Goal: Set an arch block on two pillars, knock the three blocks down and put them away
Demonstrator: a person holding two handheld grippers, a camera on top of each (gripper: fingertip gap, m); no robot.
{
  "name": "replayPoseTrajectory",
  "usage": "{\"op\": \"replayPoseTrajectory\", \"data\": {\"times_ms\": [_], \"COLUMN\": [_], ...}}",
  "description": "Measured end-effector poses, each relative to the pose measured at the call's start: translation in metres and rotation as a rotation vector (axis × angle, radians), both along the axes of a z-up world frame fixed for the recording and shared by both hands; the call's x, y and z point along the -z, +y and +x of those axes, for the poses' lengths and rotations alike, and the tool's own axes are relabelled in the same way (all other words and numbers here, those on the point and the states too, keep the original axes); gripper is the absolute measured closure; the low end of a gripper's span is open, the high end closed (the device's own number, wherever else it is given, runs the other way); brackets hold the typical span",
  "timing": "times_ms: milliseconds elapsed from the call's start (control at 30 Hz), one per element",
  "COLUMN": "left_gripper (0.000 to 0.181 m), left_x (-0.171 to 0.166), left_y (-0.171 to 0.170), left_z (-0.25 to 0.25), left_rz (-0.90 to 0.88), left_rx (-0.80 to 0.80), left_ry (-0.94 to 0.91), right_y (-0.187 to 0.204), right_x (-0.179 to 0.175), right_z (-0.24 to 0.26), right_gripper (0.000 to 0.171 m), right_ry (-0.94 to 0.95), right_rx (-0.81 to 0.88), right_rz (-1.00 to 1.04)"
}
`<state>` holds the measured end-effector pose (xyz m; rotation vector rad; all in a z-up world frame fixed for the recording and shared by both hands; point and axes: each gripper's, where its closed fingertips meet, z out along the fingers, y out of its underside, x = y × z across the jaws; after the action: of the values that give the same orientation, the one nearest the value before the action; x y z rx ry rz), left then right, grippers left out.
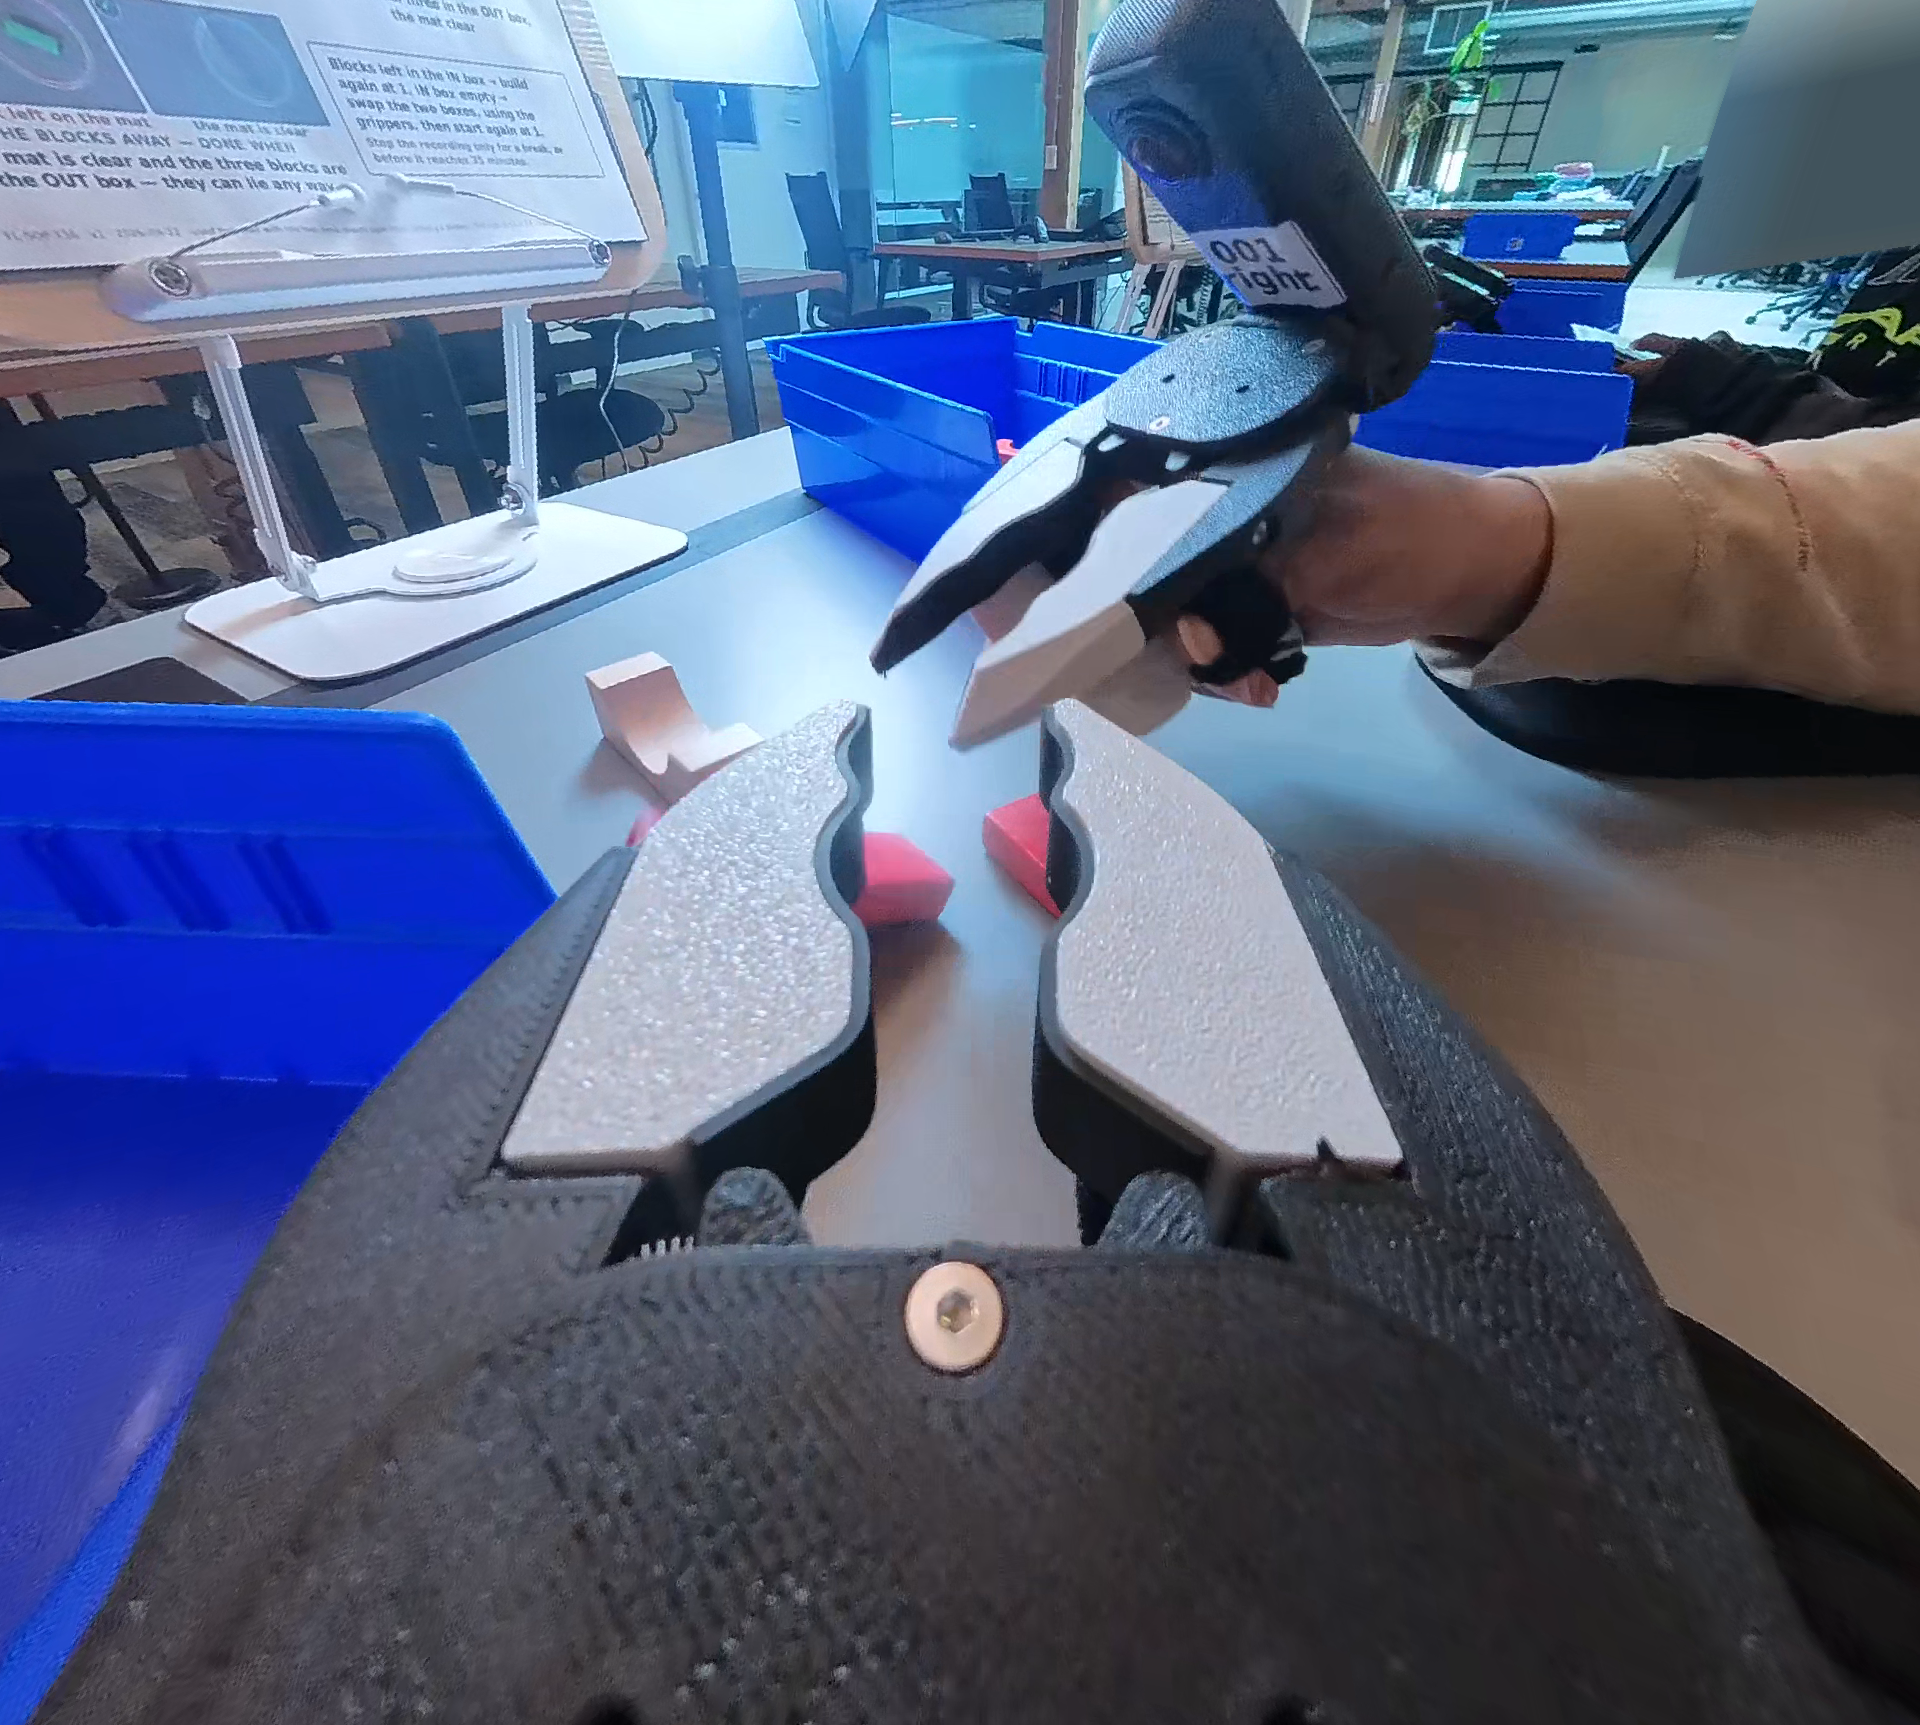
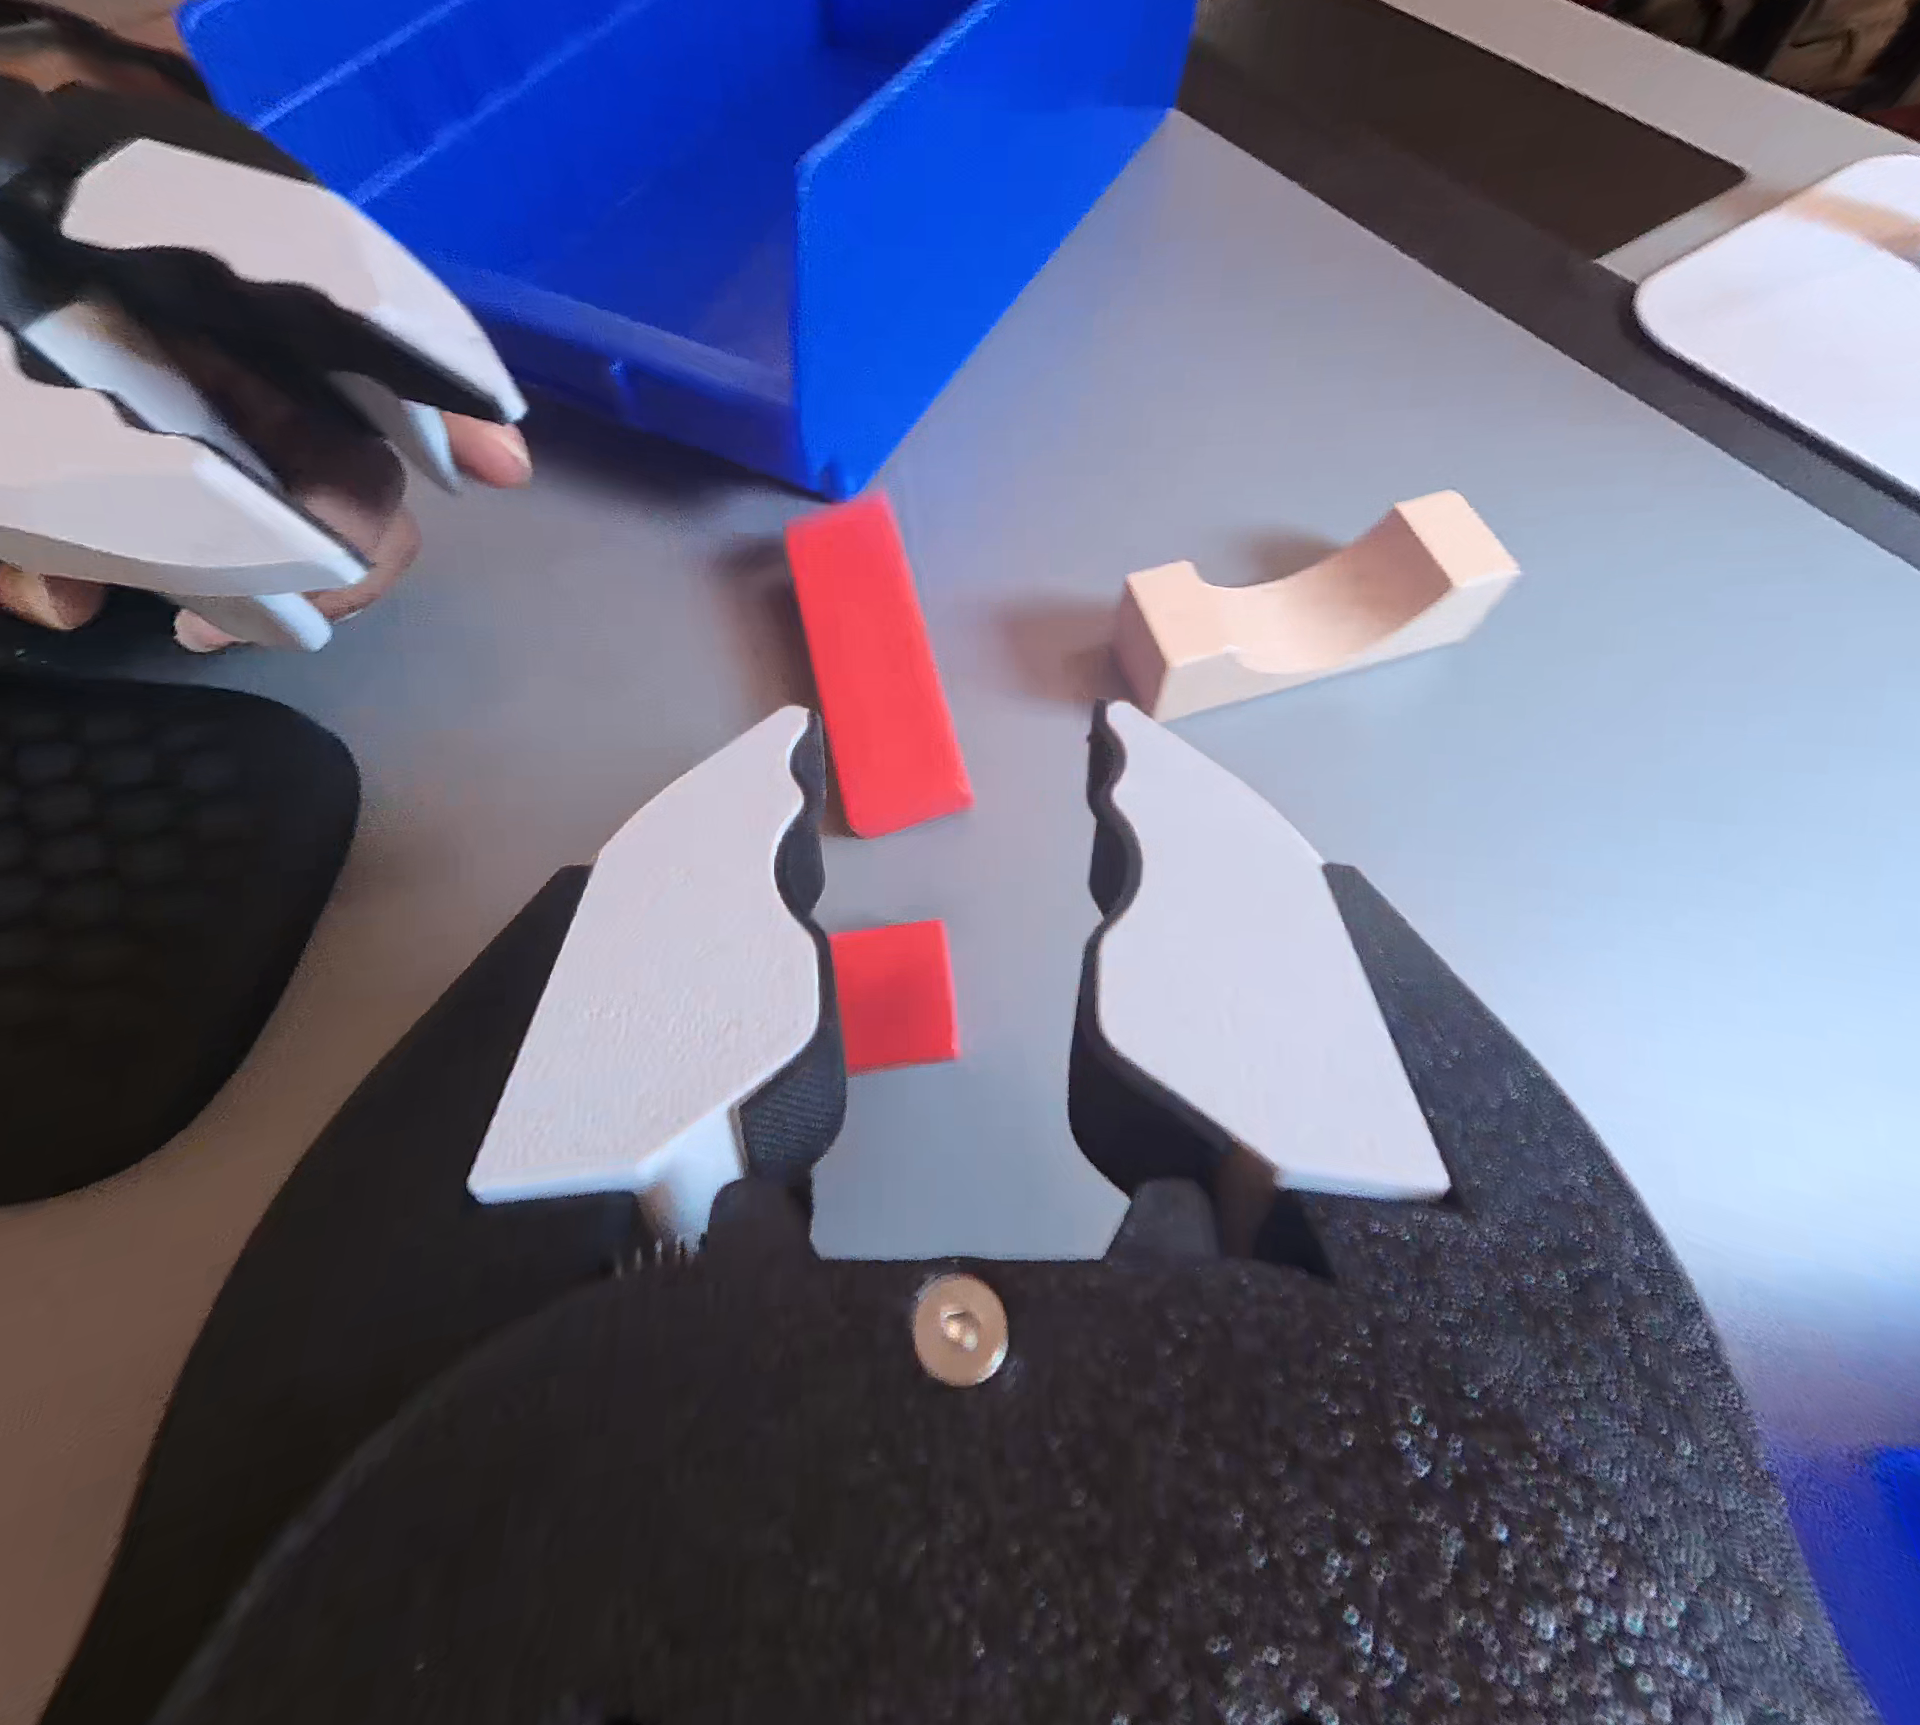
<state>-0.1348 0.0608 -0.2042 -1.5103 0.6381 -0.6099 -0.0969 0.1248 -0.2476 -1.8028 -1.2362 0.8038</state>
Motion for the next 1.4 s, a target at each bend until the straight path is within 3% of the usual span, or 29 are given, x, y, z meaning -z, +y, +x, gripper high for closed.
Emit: {"op": "replayPoseTrajectory", "data": {"times_ms": [267, 367, 500, 567, 600, 667, 767, 900, 1067, 1167, 1300, 1400], "left_gripper": [0.15, 0.15, 0.15, 0.15, 0.15, 0.15, 0.15, 0.15, 0.15, 0.15, 0.151, 0.151], "left_x": [0.005, 0.006, 0.006, 0.007, 0.008, 0.009, 0.008, 0.008, 0.015, 0.017, 0.019, 0.02], "left_y": [0.001, 0.001, 0.001, 0.0, 0.0, 0.001, 0.0, -0.001, 0.0, -0.001, 0.0, 0.001], "left_z": [0.002, 0.003, 0.003, 0.004, 0.004, 0.005, 0.005, 0.005, 0.01, 0.012, 0.011, 0.01], "left_rz": [-0.015, -0.017, -0.018, -0.019, -0.02, -0.025, -0.018, -0.012, -0.032, -0.034, -0.04, -0.041], "left_rx": [0.012, 0.013, 0.019, 0.023, 0.024, 0.027, 0.026, 0.027, 0.046, 0.052, 0.05, 0.046], "left_ry": [0.015, 0.018, 0.024, 0.028, 0.029, 0.034, 0.039, 0.045, 0.069, 0.081, 0.087, 0.092], "right_y": [0.009, -0.005, -0.045, -0.066, -0.071, -0.067, -0.058, -0.017, 0.06, 0.098, 0.143, 0.155], "right_x": [0.009, 0.023, 0.043, 0.055, 0.063, 0.069, 0.062, 0.01, -0.044, -0.041, -0.016, -0.022], "right_z": [0.016, 0.016, 0.02, 0.022, 0.022, 0.019, 0.02, 0.036, 0.11, 0.161, 0.227, 0.244], "right_gripper": [0.115, 0.093, 0.05, 0.043, 0.046, 0.068, 0.068, 0.068, 0.068, 0.068, 0.084, 0.098], "right_ry": [-0.02, -0.1, -0.245, -0.344, -0.398, -0.448, -0.467, -0.279, -0.112, -0.099, -0.204, -0.238], "right_rx": [0.016, -0.059, -0.194, -0.241, -0.237, -0.185, -0.168, -0.045, 0.224, 0.38, 0.656, 0.756], "right_rz": [-0.039, -0.071, -0.169, -0.161, -0.136, -0.042, 0.006, 0.028, 0.069, 0.063, 0.111, 0.208]}}
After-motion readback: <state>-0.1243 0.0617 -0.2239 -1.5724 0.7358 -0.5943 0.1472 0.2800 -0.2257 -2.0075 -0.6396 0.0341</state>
